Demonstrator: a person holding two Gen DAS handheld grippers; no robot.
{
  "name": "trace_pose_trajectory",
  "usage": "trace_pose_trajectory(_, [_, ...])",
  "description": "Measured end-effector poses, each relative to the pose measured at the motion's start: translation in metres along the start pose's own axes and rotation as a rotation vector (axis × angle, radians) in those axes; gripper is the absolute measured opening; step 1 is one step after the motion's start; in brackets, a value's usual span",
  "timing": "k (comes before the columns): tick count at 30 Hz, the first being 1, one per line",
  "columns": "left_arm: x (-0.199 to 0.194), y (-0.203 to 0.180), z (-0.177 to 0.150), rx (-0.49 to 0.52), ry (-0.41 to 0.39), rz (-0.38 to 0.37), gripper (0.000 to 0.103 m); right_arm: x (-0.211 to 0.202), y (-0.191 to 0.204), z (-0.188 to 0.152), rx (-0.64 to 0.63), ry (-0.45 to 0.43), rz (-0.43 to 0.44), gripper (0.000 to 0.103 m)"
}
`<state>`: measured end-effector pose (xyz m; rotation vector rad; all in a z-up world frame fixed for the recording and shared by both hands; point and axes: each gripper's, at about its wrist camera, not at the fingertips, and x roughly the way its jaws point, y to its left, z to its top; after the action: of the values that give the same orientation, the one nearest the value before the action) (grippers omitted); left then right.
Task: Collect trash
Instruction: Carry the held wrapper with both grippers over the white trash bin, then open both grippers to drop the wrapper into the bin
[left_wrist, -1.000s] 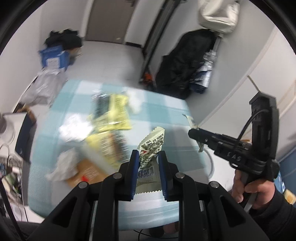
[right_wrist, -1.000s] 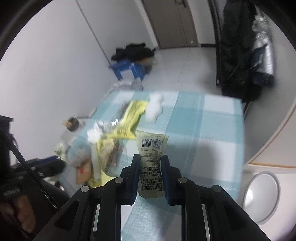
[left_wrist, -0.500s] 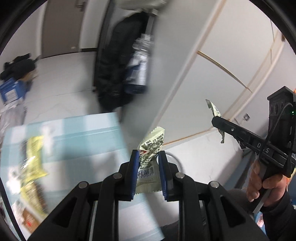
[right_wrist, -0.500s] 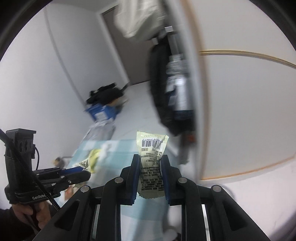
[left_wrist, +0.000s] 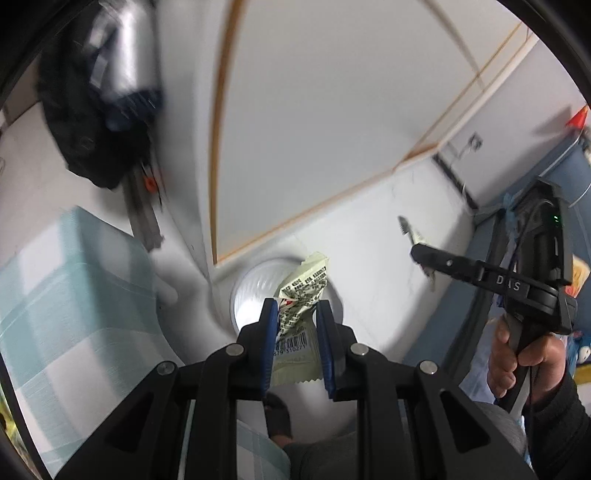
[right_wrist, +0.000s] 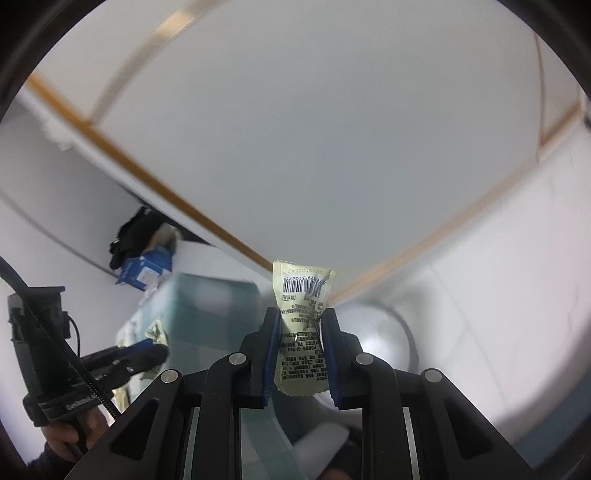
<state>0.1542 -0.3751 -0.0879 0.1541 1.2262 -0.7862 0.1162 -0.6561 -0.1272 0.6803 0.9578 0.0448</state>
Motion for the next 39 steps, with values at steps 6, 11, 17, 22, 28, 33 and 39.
trace_pose_trajectory(6, [0.068,0.0,0.006,-0.009,0.181,-0.034,0.017,0.063,-0.052,-0.02,0.14,0.145,0.016,0.022])
trace_pose_trajectory(11, [0.12,0.004,0.01,-0.03,0.297,-0.015,0.017,0.107,-0.064,-0.036,0.178,0.22,0.012,0.022])
trace_pose_trajectory(17, [0.167,0.012,0.008,-0.096,0.406,-0.007,0.017,0.141,-0.077,-0.048,0.222,0.255,0.006,0.024])
trace_pose_trajectory(22, [0.176,0.017,0.004,-0.191,0.432,-0.03,0.018,0.157,-0.082,-0.052,0.221,0.269,-0.003,0.026])
trace_pose_trajectory(28, [0.17,0.026,0.008,-0.206,0.399,0.002,0.037,0.161,-0.088,-0.058,0.232,0.284,0.009,0.041])
trace_pose_trajectory(33, [0.156,0.034,0.006,-0.222,0.36,0.031,0.051,0.146,-0.093,-0.062,0.238,0.256,-0.009,0.046])
trace_pose_trajectory(39, [0.135,0.035,0.002,-0.178,0.298,0.063,0.06,0.12,-0.099,-0.061,0.236,0.198,-0.05,0.057])
